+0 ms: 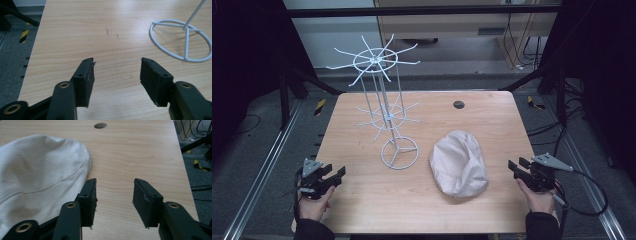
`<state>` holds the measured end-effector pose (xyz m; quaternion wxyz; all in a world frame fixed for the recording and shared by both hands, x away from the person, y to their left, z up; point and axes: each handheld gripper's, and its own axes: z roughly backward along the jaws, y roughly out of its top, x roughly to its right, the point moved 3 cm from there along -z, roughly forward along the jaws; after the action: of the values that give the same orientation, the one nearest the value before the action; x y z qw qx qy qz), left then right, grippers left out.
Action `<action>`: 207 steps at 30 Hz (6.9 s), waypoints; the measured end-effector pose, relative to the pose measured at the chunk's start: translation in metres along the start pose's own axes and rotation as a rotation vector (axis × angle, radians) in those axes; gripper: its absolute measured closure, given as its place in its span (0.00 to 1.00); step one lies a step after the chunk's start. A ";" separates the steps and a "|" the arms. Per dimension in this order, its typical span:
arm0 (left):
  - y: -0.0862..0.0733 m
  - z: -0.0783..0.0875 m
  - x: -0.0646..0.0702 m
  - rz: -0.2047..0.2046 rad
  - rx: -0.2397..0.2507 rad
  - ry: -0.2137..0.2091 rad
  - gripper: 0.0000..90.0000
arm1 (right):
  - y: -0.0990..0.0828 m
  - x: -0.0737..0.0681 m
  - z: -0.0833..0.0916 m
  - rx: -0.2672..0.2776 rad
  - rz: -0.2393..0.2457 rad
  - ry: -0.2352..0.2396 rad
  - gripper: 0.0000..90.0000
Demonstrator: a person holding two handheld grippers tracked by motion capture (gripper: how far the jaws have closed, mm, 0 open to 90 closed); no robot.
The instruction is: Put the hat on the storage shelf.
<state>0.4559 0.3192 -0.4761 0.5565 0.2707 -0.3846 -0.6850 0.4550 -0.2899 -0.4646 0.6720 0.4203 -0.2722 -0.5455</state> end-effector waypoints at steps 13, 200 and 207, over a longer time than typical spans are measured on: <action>-0.001 0.005 0.001 -0.004 -0.011 0.025 0.69 | 0.024 -0.037 0.020 0.010 0.081 0.134 0.90; 0.007 -0.006 0.110 -0.211 -0.100 -0.289 0.59 | -0.012 -0.051 0.032 -0.077 0.125 0.026 0.53; 0.026 -0.019 0.166 -0.297 -0.086 -0.352 0.55 | -0.026 -0.045 0.023 -0.134 0.127 0.015 0.51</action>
<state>0.4466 0.1518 -0.4555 0.3850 0.1771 -0.4021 -0.8116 0.4110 -0.2543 -0.4713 0.7338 0.3604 -0.2563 -0.5157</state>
